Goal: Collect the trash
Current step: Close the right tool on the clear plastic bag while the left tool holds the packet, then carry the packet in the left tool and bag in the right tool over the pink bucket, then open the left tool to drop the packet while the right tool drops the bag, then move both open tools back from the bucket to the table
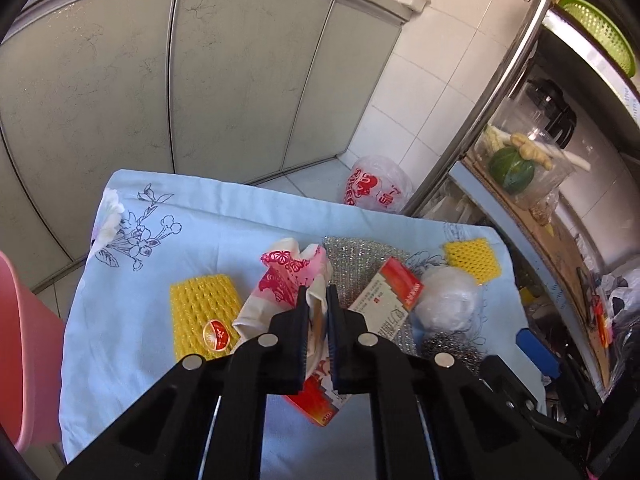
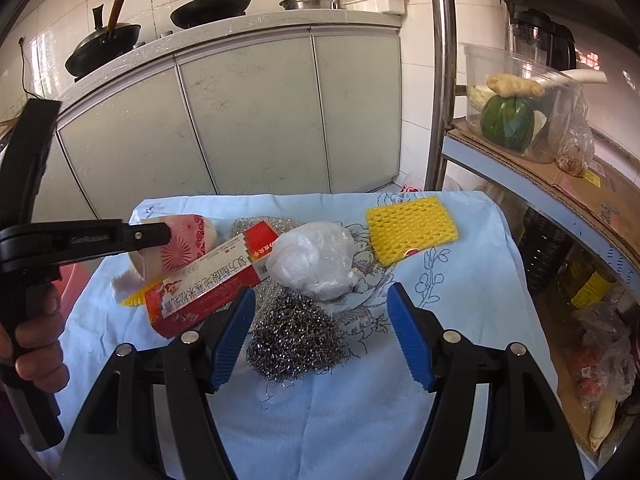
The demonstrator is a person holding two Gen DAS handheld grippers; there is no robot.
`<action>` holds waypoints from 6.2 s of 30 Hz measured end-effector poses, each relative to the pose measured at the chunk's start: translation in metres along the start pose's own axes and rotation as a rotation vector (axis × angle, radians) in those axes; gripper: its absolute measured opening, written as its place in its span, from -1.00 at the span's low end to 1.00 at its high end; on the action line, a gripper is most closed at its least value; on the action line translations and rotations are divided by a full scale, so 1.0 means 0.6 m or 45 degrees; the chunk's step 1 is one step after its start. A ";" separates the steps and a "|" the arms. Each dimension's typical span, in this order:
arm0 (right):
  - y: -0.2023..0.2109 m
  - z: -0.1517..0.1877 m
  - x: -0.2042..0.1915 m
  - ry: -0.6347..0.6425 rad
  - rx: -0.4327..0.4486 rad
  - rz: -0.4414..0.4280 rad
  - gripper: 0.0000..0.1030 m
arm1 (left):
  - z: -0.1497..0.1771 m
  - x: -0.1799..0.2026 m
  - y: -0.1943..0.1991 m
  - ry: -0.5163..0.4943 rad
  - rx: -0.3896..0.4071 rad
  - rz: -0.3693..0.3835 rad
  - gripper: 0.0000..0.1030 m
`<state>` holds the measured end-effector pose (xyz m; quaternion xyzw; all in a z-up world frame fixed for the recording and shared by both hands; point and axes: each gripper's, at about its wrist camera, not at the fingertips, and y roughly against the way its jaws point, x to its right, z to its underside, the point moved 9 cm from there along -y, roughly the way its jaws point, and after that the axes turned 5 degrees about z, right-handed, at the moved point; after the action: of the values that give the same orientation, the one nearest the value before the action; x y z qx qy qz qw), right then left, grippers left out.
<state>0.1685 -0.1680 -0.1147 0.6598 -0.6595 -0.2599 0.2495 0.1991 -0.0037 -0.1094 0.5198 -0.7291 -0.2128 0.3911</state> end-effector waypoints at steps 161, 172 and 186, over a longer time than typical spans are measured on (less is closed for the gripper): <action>-0.031 0.061 -0.677 0.645 -0.185 -0.696 -0.07 | 0.180 -0.491 0.317 0.507 0.295 -0.689 -0.42; 0.018 0.040 -0.617 0.602 -0.116 -0.706 -0.07 | 0.158 -0.431 0.347 0.434 0.343 -0.675 -0.42; 0.083 0.030 -0.510 0.527 -0.039 -0.673 -0.07 | 0.136 -0.305 0.378 0.285 0.403 -0.627 -0.24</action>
<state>0.1210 0.1381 -0.0906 0.8428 -0.3969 -0.1862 0.3121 0.0285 0.2413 -0.0603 0.7553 -0.5578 -0.1267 0.3198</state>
